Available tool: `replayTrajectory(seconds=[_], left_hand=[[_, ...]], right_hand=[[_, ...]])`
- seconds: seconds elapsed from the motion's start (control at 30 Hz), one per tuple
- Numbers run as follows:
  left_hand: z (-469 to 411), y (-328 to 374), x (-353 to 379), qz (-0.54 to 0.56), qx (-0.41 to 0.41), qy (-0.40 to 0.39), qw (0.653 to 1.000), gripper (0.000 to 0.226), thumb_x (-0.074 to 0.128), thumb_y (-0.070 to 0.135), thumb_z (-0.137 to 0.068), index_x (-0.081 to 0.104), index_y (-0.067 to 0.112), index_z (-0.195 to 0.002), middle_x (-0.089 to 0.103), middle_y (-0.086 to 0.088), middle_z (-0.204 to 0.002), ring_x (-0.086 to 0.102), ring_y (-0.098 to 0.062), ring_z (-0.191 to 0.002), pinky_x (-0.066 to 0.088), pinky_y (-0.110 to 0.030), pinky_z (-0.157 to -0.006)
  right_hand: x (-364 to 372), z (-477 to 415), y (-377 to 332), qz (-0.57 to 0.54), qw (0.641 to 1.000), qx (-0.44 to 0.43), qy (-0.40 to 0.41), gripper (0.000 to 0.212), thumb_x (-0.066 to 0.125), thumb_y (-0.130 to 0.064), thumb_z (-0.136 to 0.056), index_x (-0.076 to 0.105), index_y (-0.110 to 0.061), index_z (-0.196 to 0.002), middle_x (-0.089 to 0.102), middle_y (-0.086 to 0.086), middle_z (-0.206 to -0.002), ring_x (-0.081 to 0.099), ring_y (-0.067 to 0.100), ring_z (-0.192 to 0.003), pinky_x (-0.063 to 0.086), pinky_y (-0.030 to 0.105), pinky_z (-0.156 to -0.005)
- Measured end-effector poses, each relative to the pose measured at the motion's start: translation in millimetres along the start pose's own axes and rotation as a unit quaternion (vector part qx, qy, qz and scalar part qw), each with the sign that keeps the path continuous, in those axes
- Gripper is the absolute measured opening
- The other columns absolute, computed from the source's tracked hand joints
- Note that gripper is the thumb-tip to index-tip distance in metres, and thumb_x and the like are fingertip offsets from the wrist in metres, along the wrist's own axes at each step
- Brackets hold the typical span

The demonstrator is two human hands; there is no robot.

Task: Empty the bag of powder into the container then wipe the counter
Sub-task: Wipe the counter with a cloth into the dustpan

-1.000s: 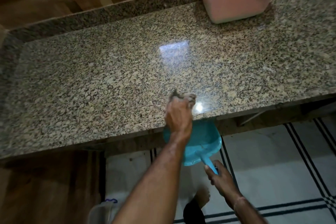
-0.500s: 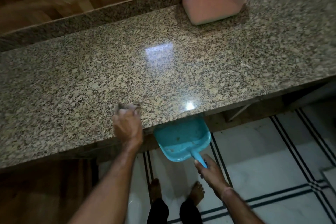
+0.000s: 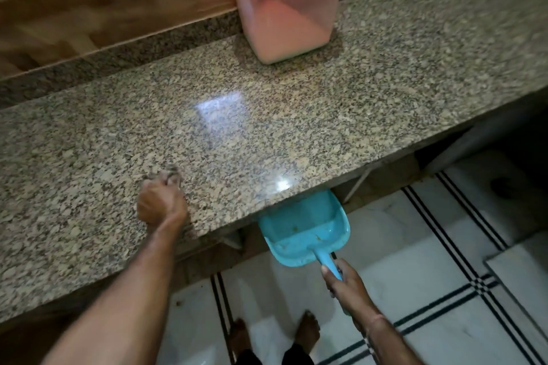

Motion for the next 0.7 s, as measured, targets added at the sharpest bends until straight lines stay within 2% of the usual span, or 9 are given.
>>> replayTrajectory(seconds=[0.1,0.2,0.23,0.33,0.43,0.53,0.6,0.67,0.7], left_hand=[[43,43,23,0.042,0.057,-0.029,0.997,0.038,0.059,0.046,-0.1,0.06,0.009,-0.11,0.06,-0.001,-0.089,0.056,-0.012,-0.068,0.038,-0.021,-0.055],[116,131,71,0.074,0.22,-0.145,0.962,0.016,0.061,0.044,-0.099,0.064,0.028,-0.103,0.063,0.011,-0.09,0.054,0.001,-0.071,0.032,-0.014,-0.052],[133,150,89,0.077,0.239,-0.186,0.95,0.016,0.061,0.043,-0.099,0.066,0.029,-0.1,0.063,0.01,-0.09,0.053,0.001,-0.071,0.031,-0.015,-0.054],[131,174,103,0.127,0.216,-0.223,0.942,0.018,0.06,0.042,-0.1,0.071,0.028,-0.098,0.068,0.007,-0.09,0.06,-0.007,-0.07,0.039,-0.019,-0.053],[57,152,66,0.125,0.167,-0.131,0.969,0.023,0.06,0.044,-0.1,0.074,0.026,-0.099,0.073,0.006,-0.086,0.065,-0.011,-0.069,0.044,-0.023,-0.054],[-27,109,38,0.067,0.088,-0.052,0.992,0.031,0.06,0.04,-0.1,0.07,0.012,-0.108,0.073,-0.013,-0.103,0.069,-0.032,-0.09,0.052,-0.039,-0.075],[-46,91,35,0.029,0.026,-0.032,0.999,0.035,0.061,0.035,-0.1,0.066,0.003,-0.116,0.067,-0.026,-0.116,0.065,-0.043,-0.107,0.05,-0.049,-0.088],[-25,105,45,0.044,0.042,-0.056,0.997,0.036,0.059,0.035,-0.1,0.068,0.003,-0.115,0.066,-0.025,-0.117,0.065,-0.04,-0.106,0.048,-0.042,-0.084],[-5,125,56,0.073,0.086,-0.086,0.99,0.035,0.059,0.035,-0.1,0.069,0.003,-0.113,0.066,-0.022,-0.116,0.065,-0.032,-0.098,0.046,-0.033,-0.077]], right_hand=[[-1,-8,-2,0.001,1.0,-0.001,0.007,0.012,0.061,-0.028,-0.102,0.059,-0.031,-0.09,0.054,-0.003,-0.074,0.05,0.01,-0.064,0.042,0.016,-0.052],[6,-18,-11,0.014,1.0,-0.009,0.0,0.012,0.062,-0.031,-0.101,0.061,-0.035,-0.089,0.056,-0.005,-0.073,0.052,0.011,-0.064,0.045,0.023,-0.059],[9,-20,-15,0.016,1.0,-0.01,-0.008,0.011,0.062,-0.035,-0.1,0.062,-0.035,-0.089,0.056,-0.006,-0.071,0.052,0.011,-0.065,0.044,0.026,-0.061],[6,-28,-31,-0.001,1.0,-0.01,-0.019,0.007,0.062,-0.032,-0.101,0.061,-0.03,-0.095,0.053,-0.005,-0.072,0.048,0.011,-0.067,0.042,0.023,-0.062],[-12,-29,-38,0.007,1.0,-0.002,-0.006,0.012,0.062,-0.024,-0.102,0.059,-0.024,-0.09,0.05,-0.006,-0.071,0.045,0.007,-0.063,0.039,0.013,-0.054],[-34,-27,-30,0.013,0.999,0.026,0.015,0.012,0.063,-0.024,-0.101,0.06,-0.02,-0.091,0.052,-0.005,-0.073,0.046,0.008,-0.065,0.039,0.014,-0.055],[-43,-30,-22,0.02,0.998,0.048,0.032,0.013,0.063,-0.025,-0.101,0.061,-0.013,-0.096,0.053,-0.003,-0.074,0.047,0.009,-0.067,0.04,0.016,-0.057],[-46,-34,-18,0.02,0.996,0.064,0.05,0.017,0.062,-0.025,-0.102,0.062,-0.009,-0.103,0.054,0.0,-0.077,0.049,0.011,-0.069,0.041,0.02,-0.06],[-44,-39,-17,0.014,0.996,0.07,0.054,0.018,0.062,-0.026,-0.102,0.062,-0.008,-0.105,0.054,0.001,-0.079,0.049,0.012,-0.071,0.041,0.022,-0.061]])
Point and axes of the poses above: each hand's wrist, its own z-axis away from the middle knuckle, its own x-axis out of the palm, y = z × x, the point moved 10 cm from there along -z, towards the middle knuckle
